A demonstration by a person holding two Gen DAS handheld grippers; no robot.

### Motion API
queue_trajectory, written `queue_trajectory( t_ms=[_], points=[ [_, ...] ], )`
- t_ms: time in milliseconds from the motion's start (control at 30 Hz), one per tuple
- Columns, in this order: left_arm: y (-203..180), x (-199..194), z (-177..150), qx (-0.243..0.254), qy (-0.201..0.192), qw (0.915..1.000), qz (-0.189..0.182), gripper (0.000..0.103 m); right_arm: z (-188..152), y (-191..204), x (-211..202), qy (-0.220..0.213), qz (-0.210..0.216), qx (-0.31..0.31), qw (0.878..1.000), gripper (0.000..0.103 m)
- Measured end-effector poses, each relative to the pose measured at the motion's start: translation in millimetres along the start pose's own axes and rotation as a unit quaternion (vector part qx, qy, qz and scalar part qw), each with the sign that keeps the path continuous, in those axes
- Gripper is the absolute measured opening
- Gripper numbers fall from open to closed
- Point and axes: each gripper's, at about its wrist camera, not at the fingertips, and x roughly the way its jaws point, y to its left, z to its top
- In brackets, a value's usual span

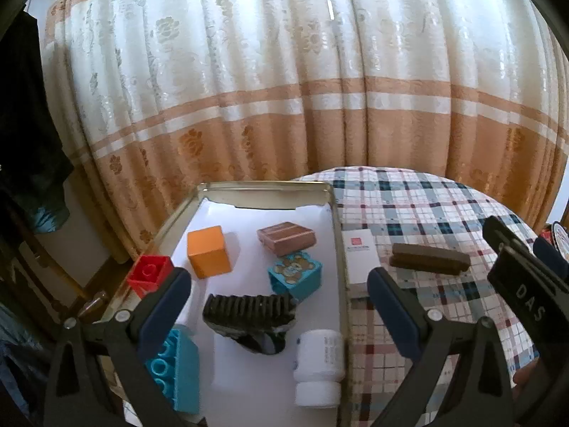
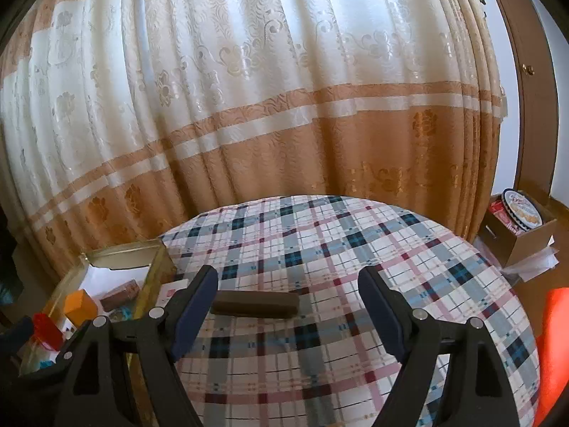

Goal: Organize rigid objects
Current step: 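Move the open right tool toward the brown bar on the table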

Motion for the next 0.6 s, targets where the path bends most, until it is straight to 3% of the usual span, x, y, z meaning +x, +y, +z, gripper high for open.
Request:
queue_trajectory(
  t_ms=[600],
  points=[
    [-17.7, 0.4, -8.8, 0.006, -0.011, 0.9999, 0.003, 0.101, 1.7, -30.4, 4.3, 0.006, -0.031, -0.015, 0.999, 0.083]
  ],
)
